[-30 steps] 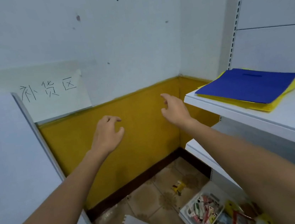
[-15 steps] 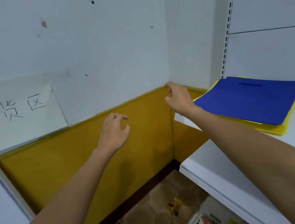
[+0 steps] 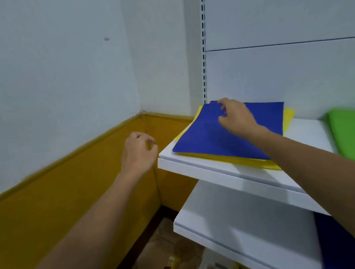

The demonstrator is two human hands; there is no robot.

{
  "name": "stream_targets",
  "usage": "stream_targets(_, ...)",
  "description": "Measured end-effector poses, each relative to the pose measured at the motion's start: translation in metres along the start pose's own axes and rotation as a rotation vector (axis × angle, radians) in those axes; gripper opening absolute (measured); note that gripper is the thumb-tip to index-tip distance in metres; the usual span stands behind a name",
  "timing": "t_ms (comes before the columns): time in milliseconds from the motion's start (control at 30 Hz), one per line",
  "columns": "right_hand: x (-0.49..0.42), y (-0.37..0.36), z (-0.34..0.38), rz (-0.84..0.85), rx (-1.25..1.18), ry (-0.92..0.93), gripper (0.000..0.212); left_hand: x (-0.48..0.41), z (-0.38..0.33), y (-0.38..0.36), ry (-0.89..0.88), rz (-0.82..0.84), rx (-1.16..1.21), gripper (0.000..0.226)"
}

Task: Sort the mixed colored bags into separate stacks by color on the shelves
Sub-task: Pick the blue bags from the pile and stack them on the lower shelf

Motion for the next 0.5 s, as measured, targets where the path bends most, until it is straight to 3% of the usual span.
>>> stream_targets(267,0.022,0.058,-0.075,-0.141,0.228,-0.292,0.046,-0.069,-0.057,-0.054,-0.114,0.235,0.085,0.025)
stream_targets(400,0.039,0.052,-0.087,-0.083,0.435,-0.390,0.040,-0.078,-0.071,-0.080,-0.096,0.349,0.052,0.031)
stream_targets(500,0.048,0.040,-0.092,-0.053,0.424,-0.562,0.046,-0.076,-0.081,-0.092,-0.175,0.369,-0.040,0.037)
Point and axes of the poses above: each hand's wrist, its own x-axis away from the middle knuckle, its own y-axis out of the back of the hand, z = x × y, the point moved 4 cm from there along -x, towards the middle knuckle
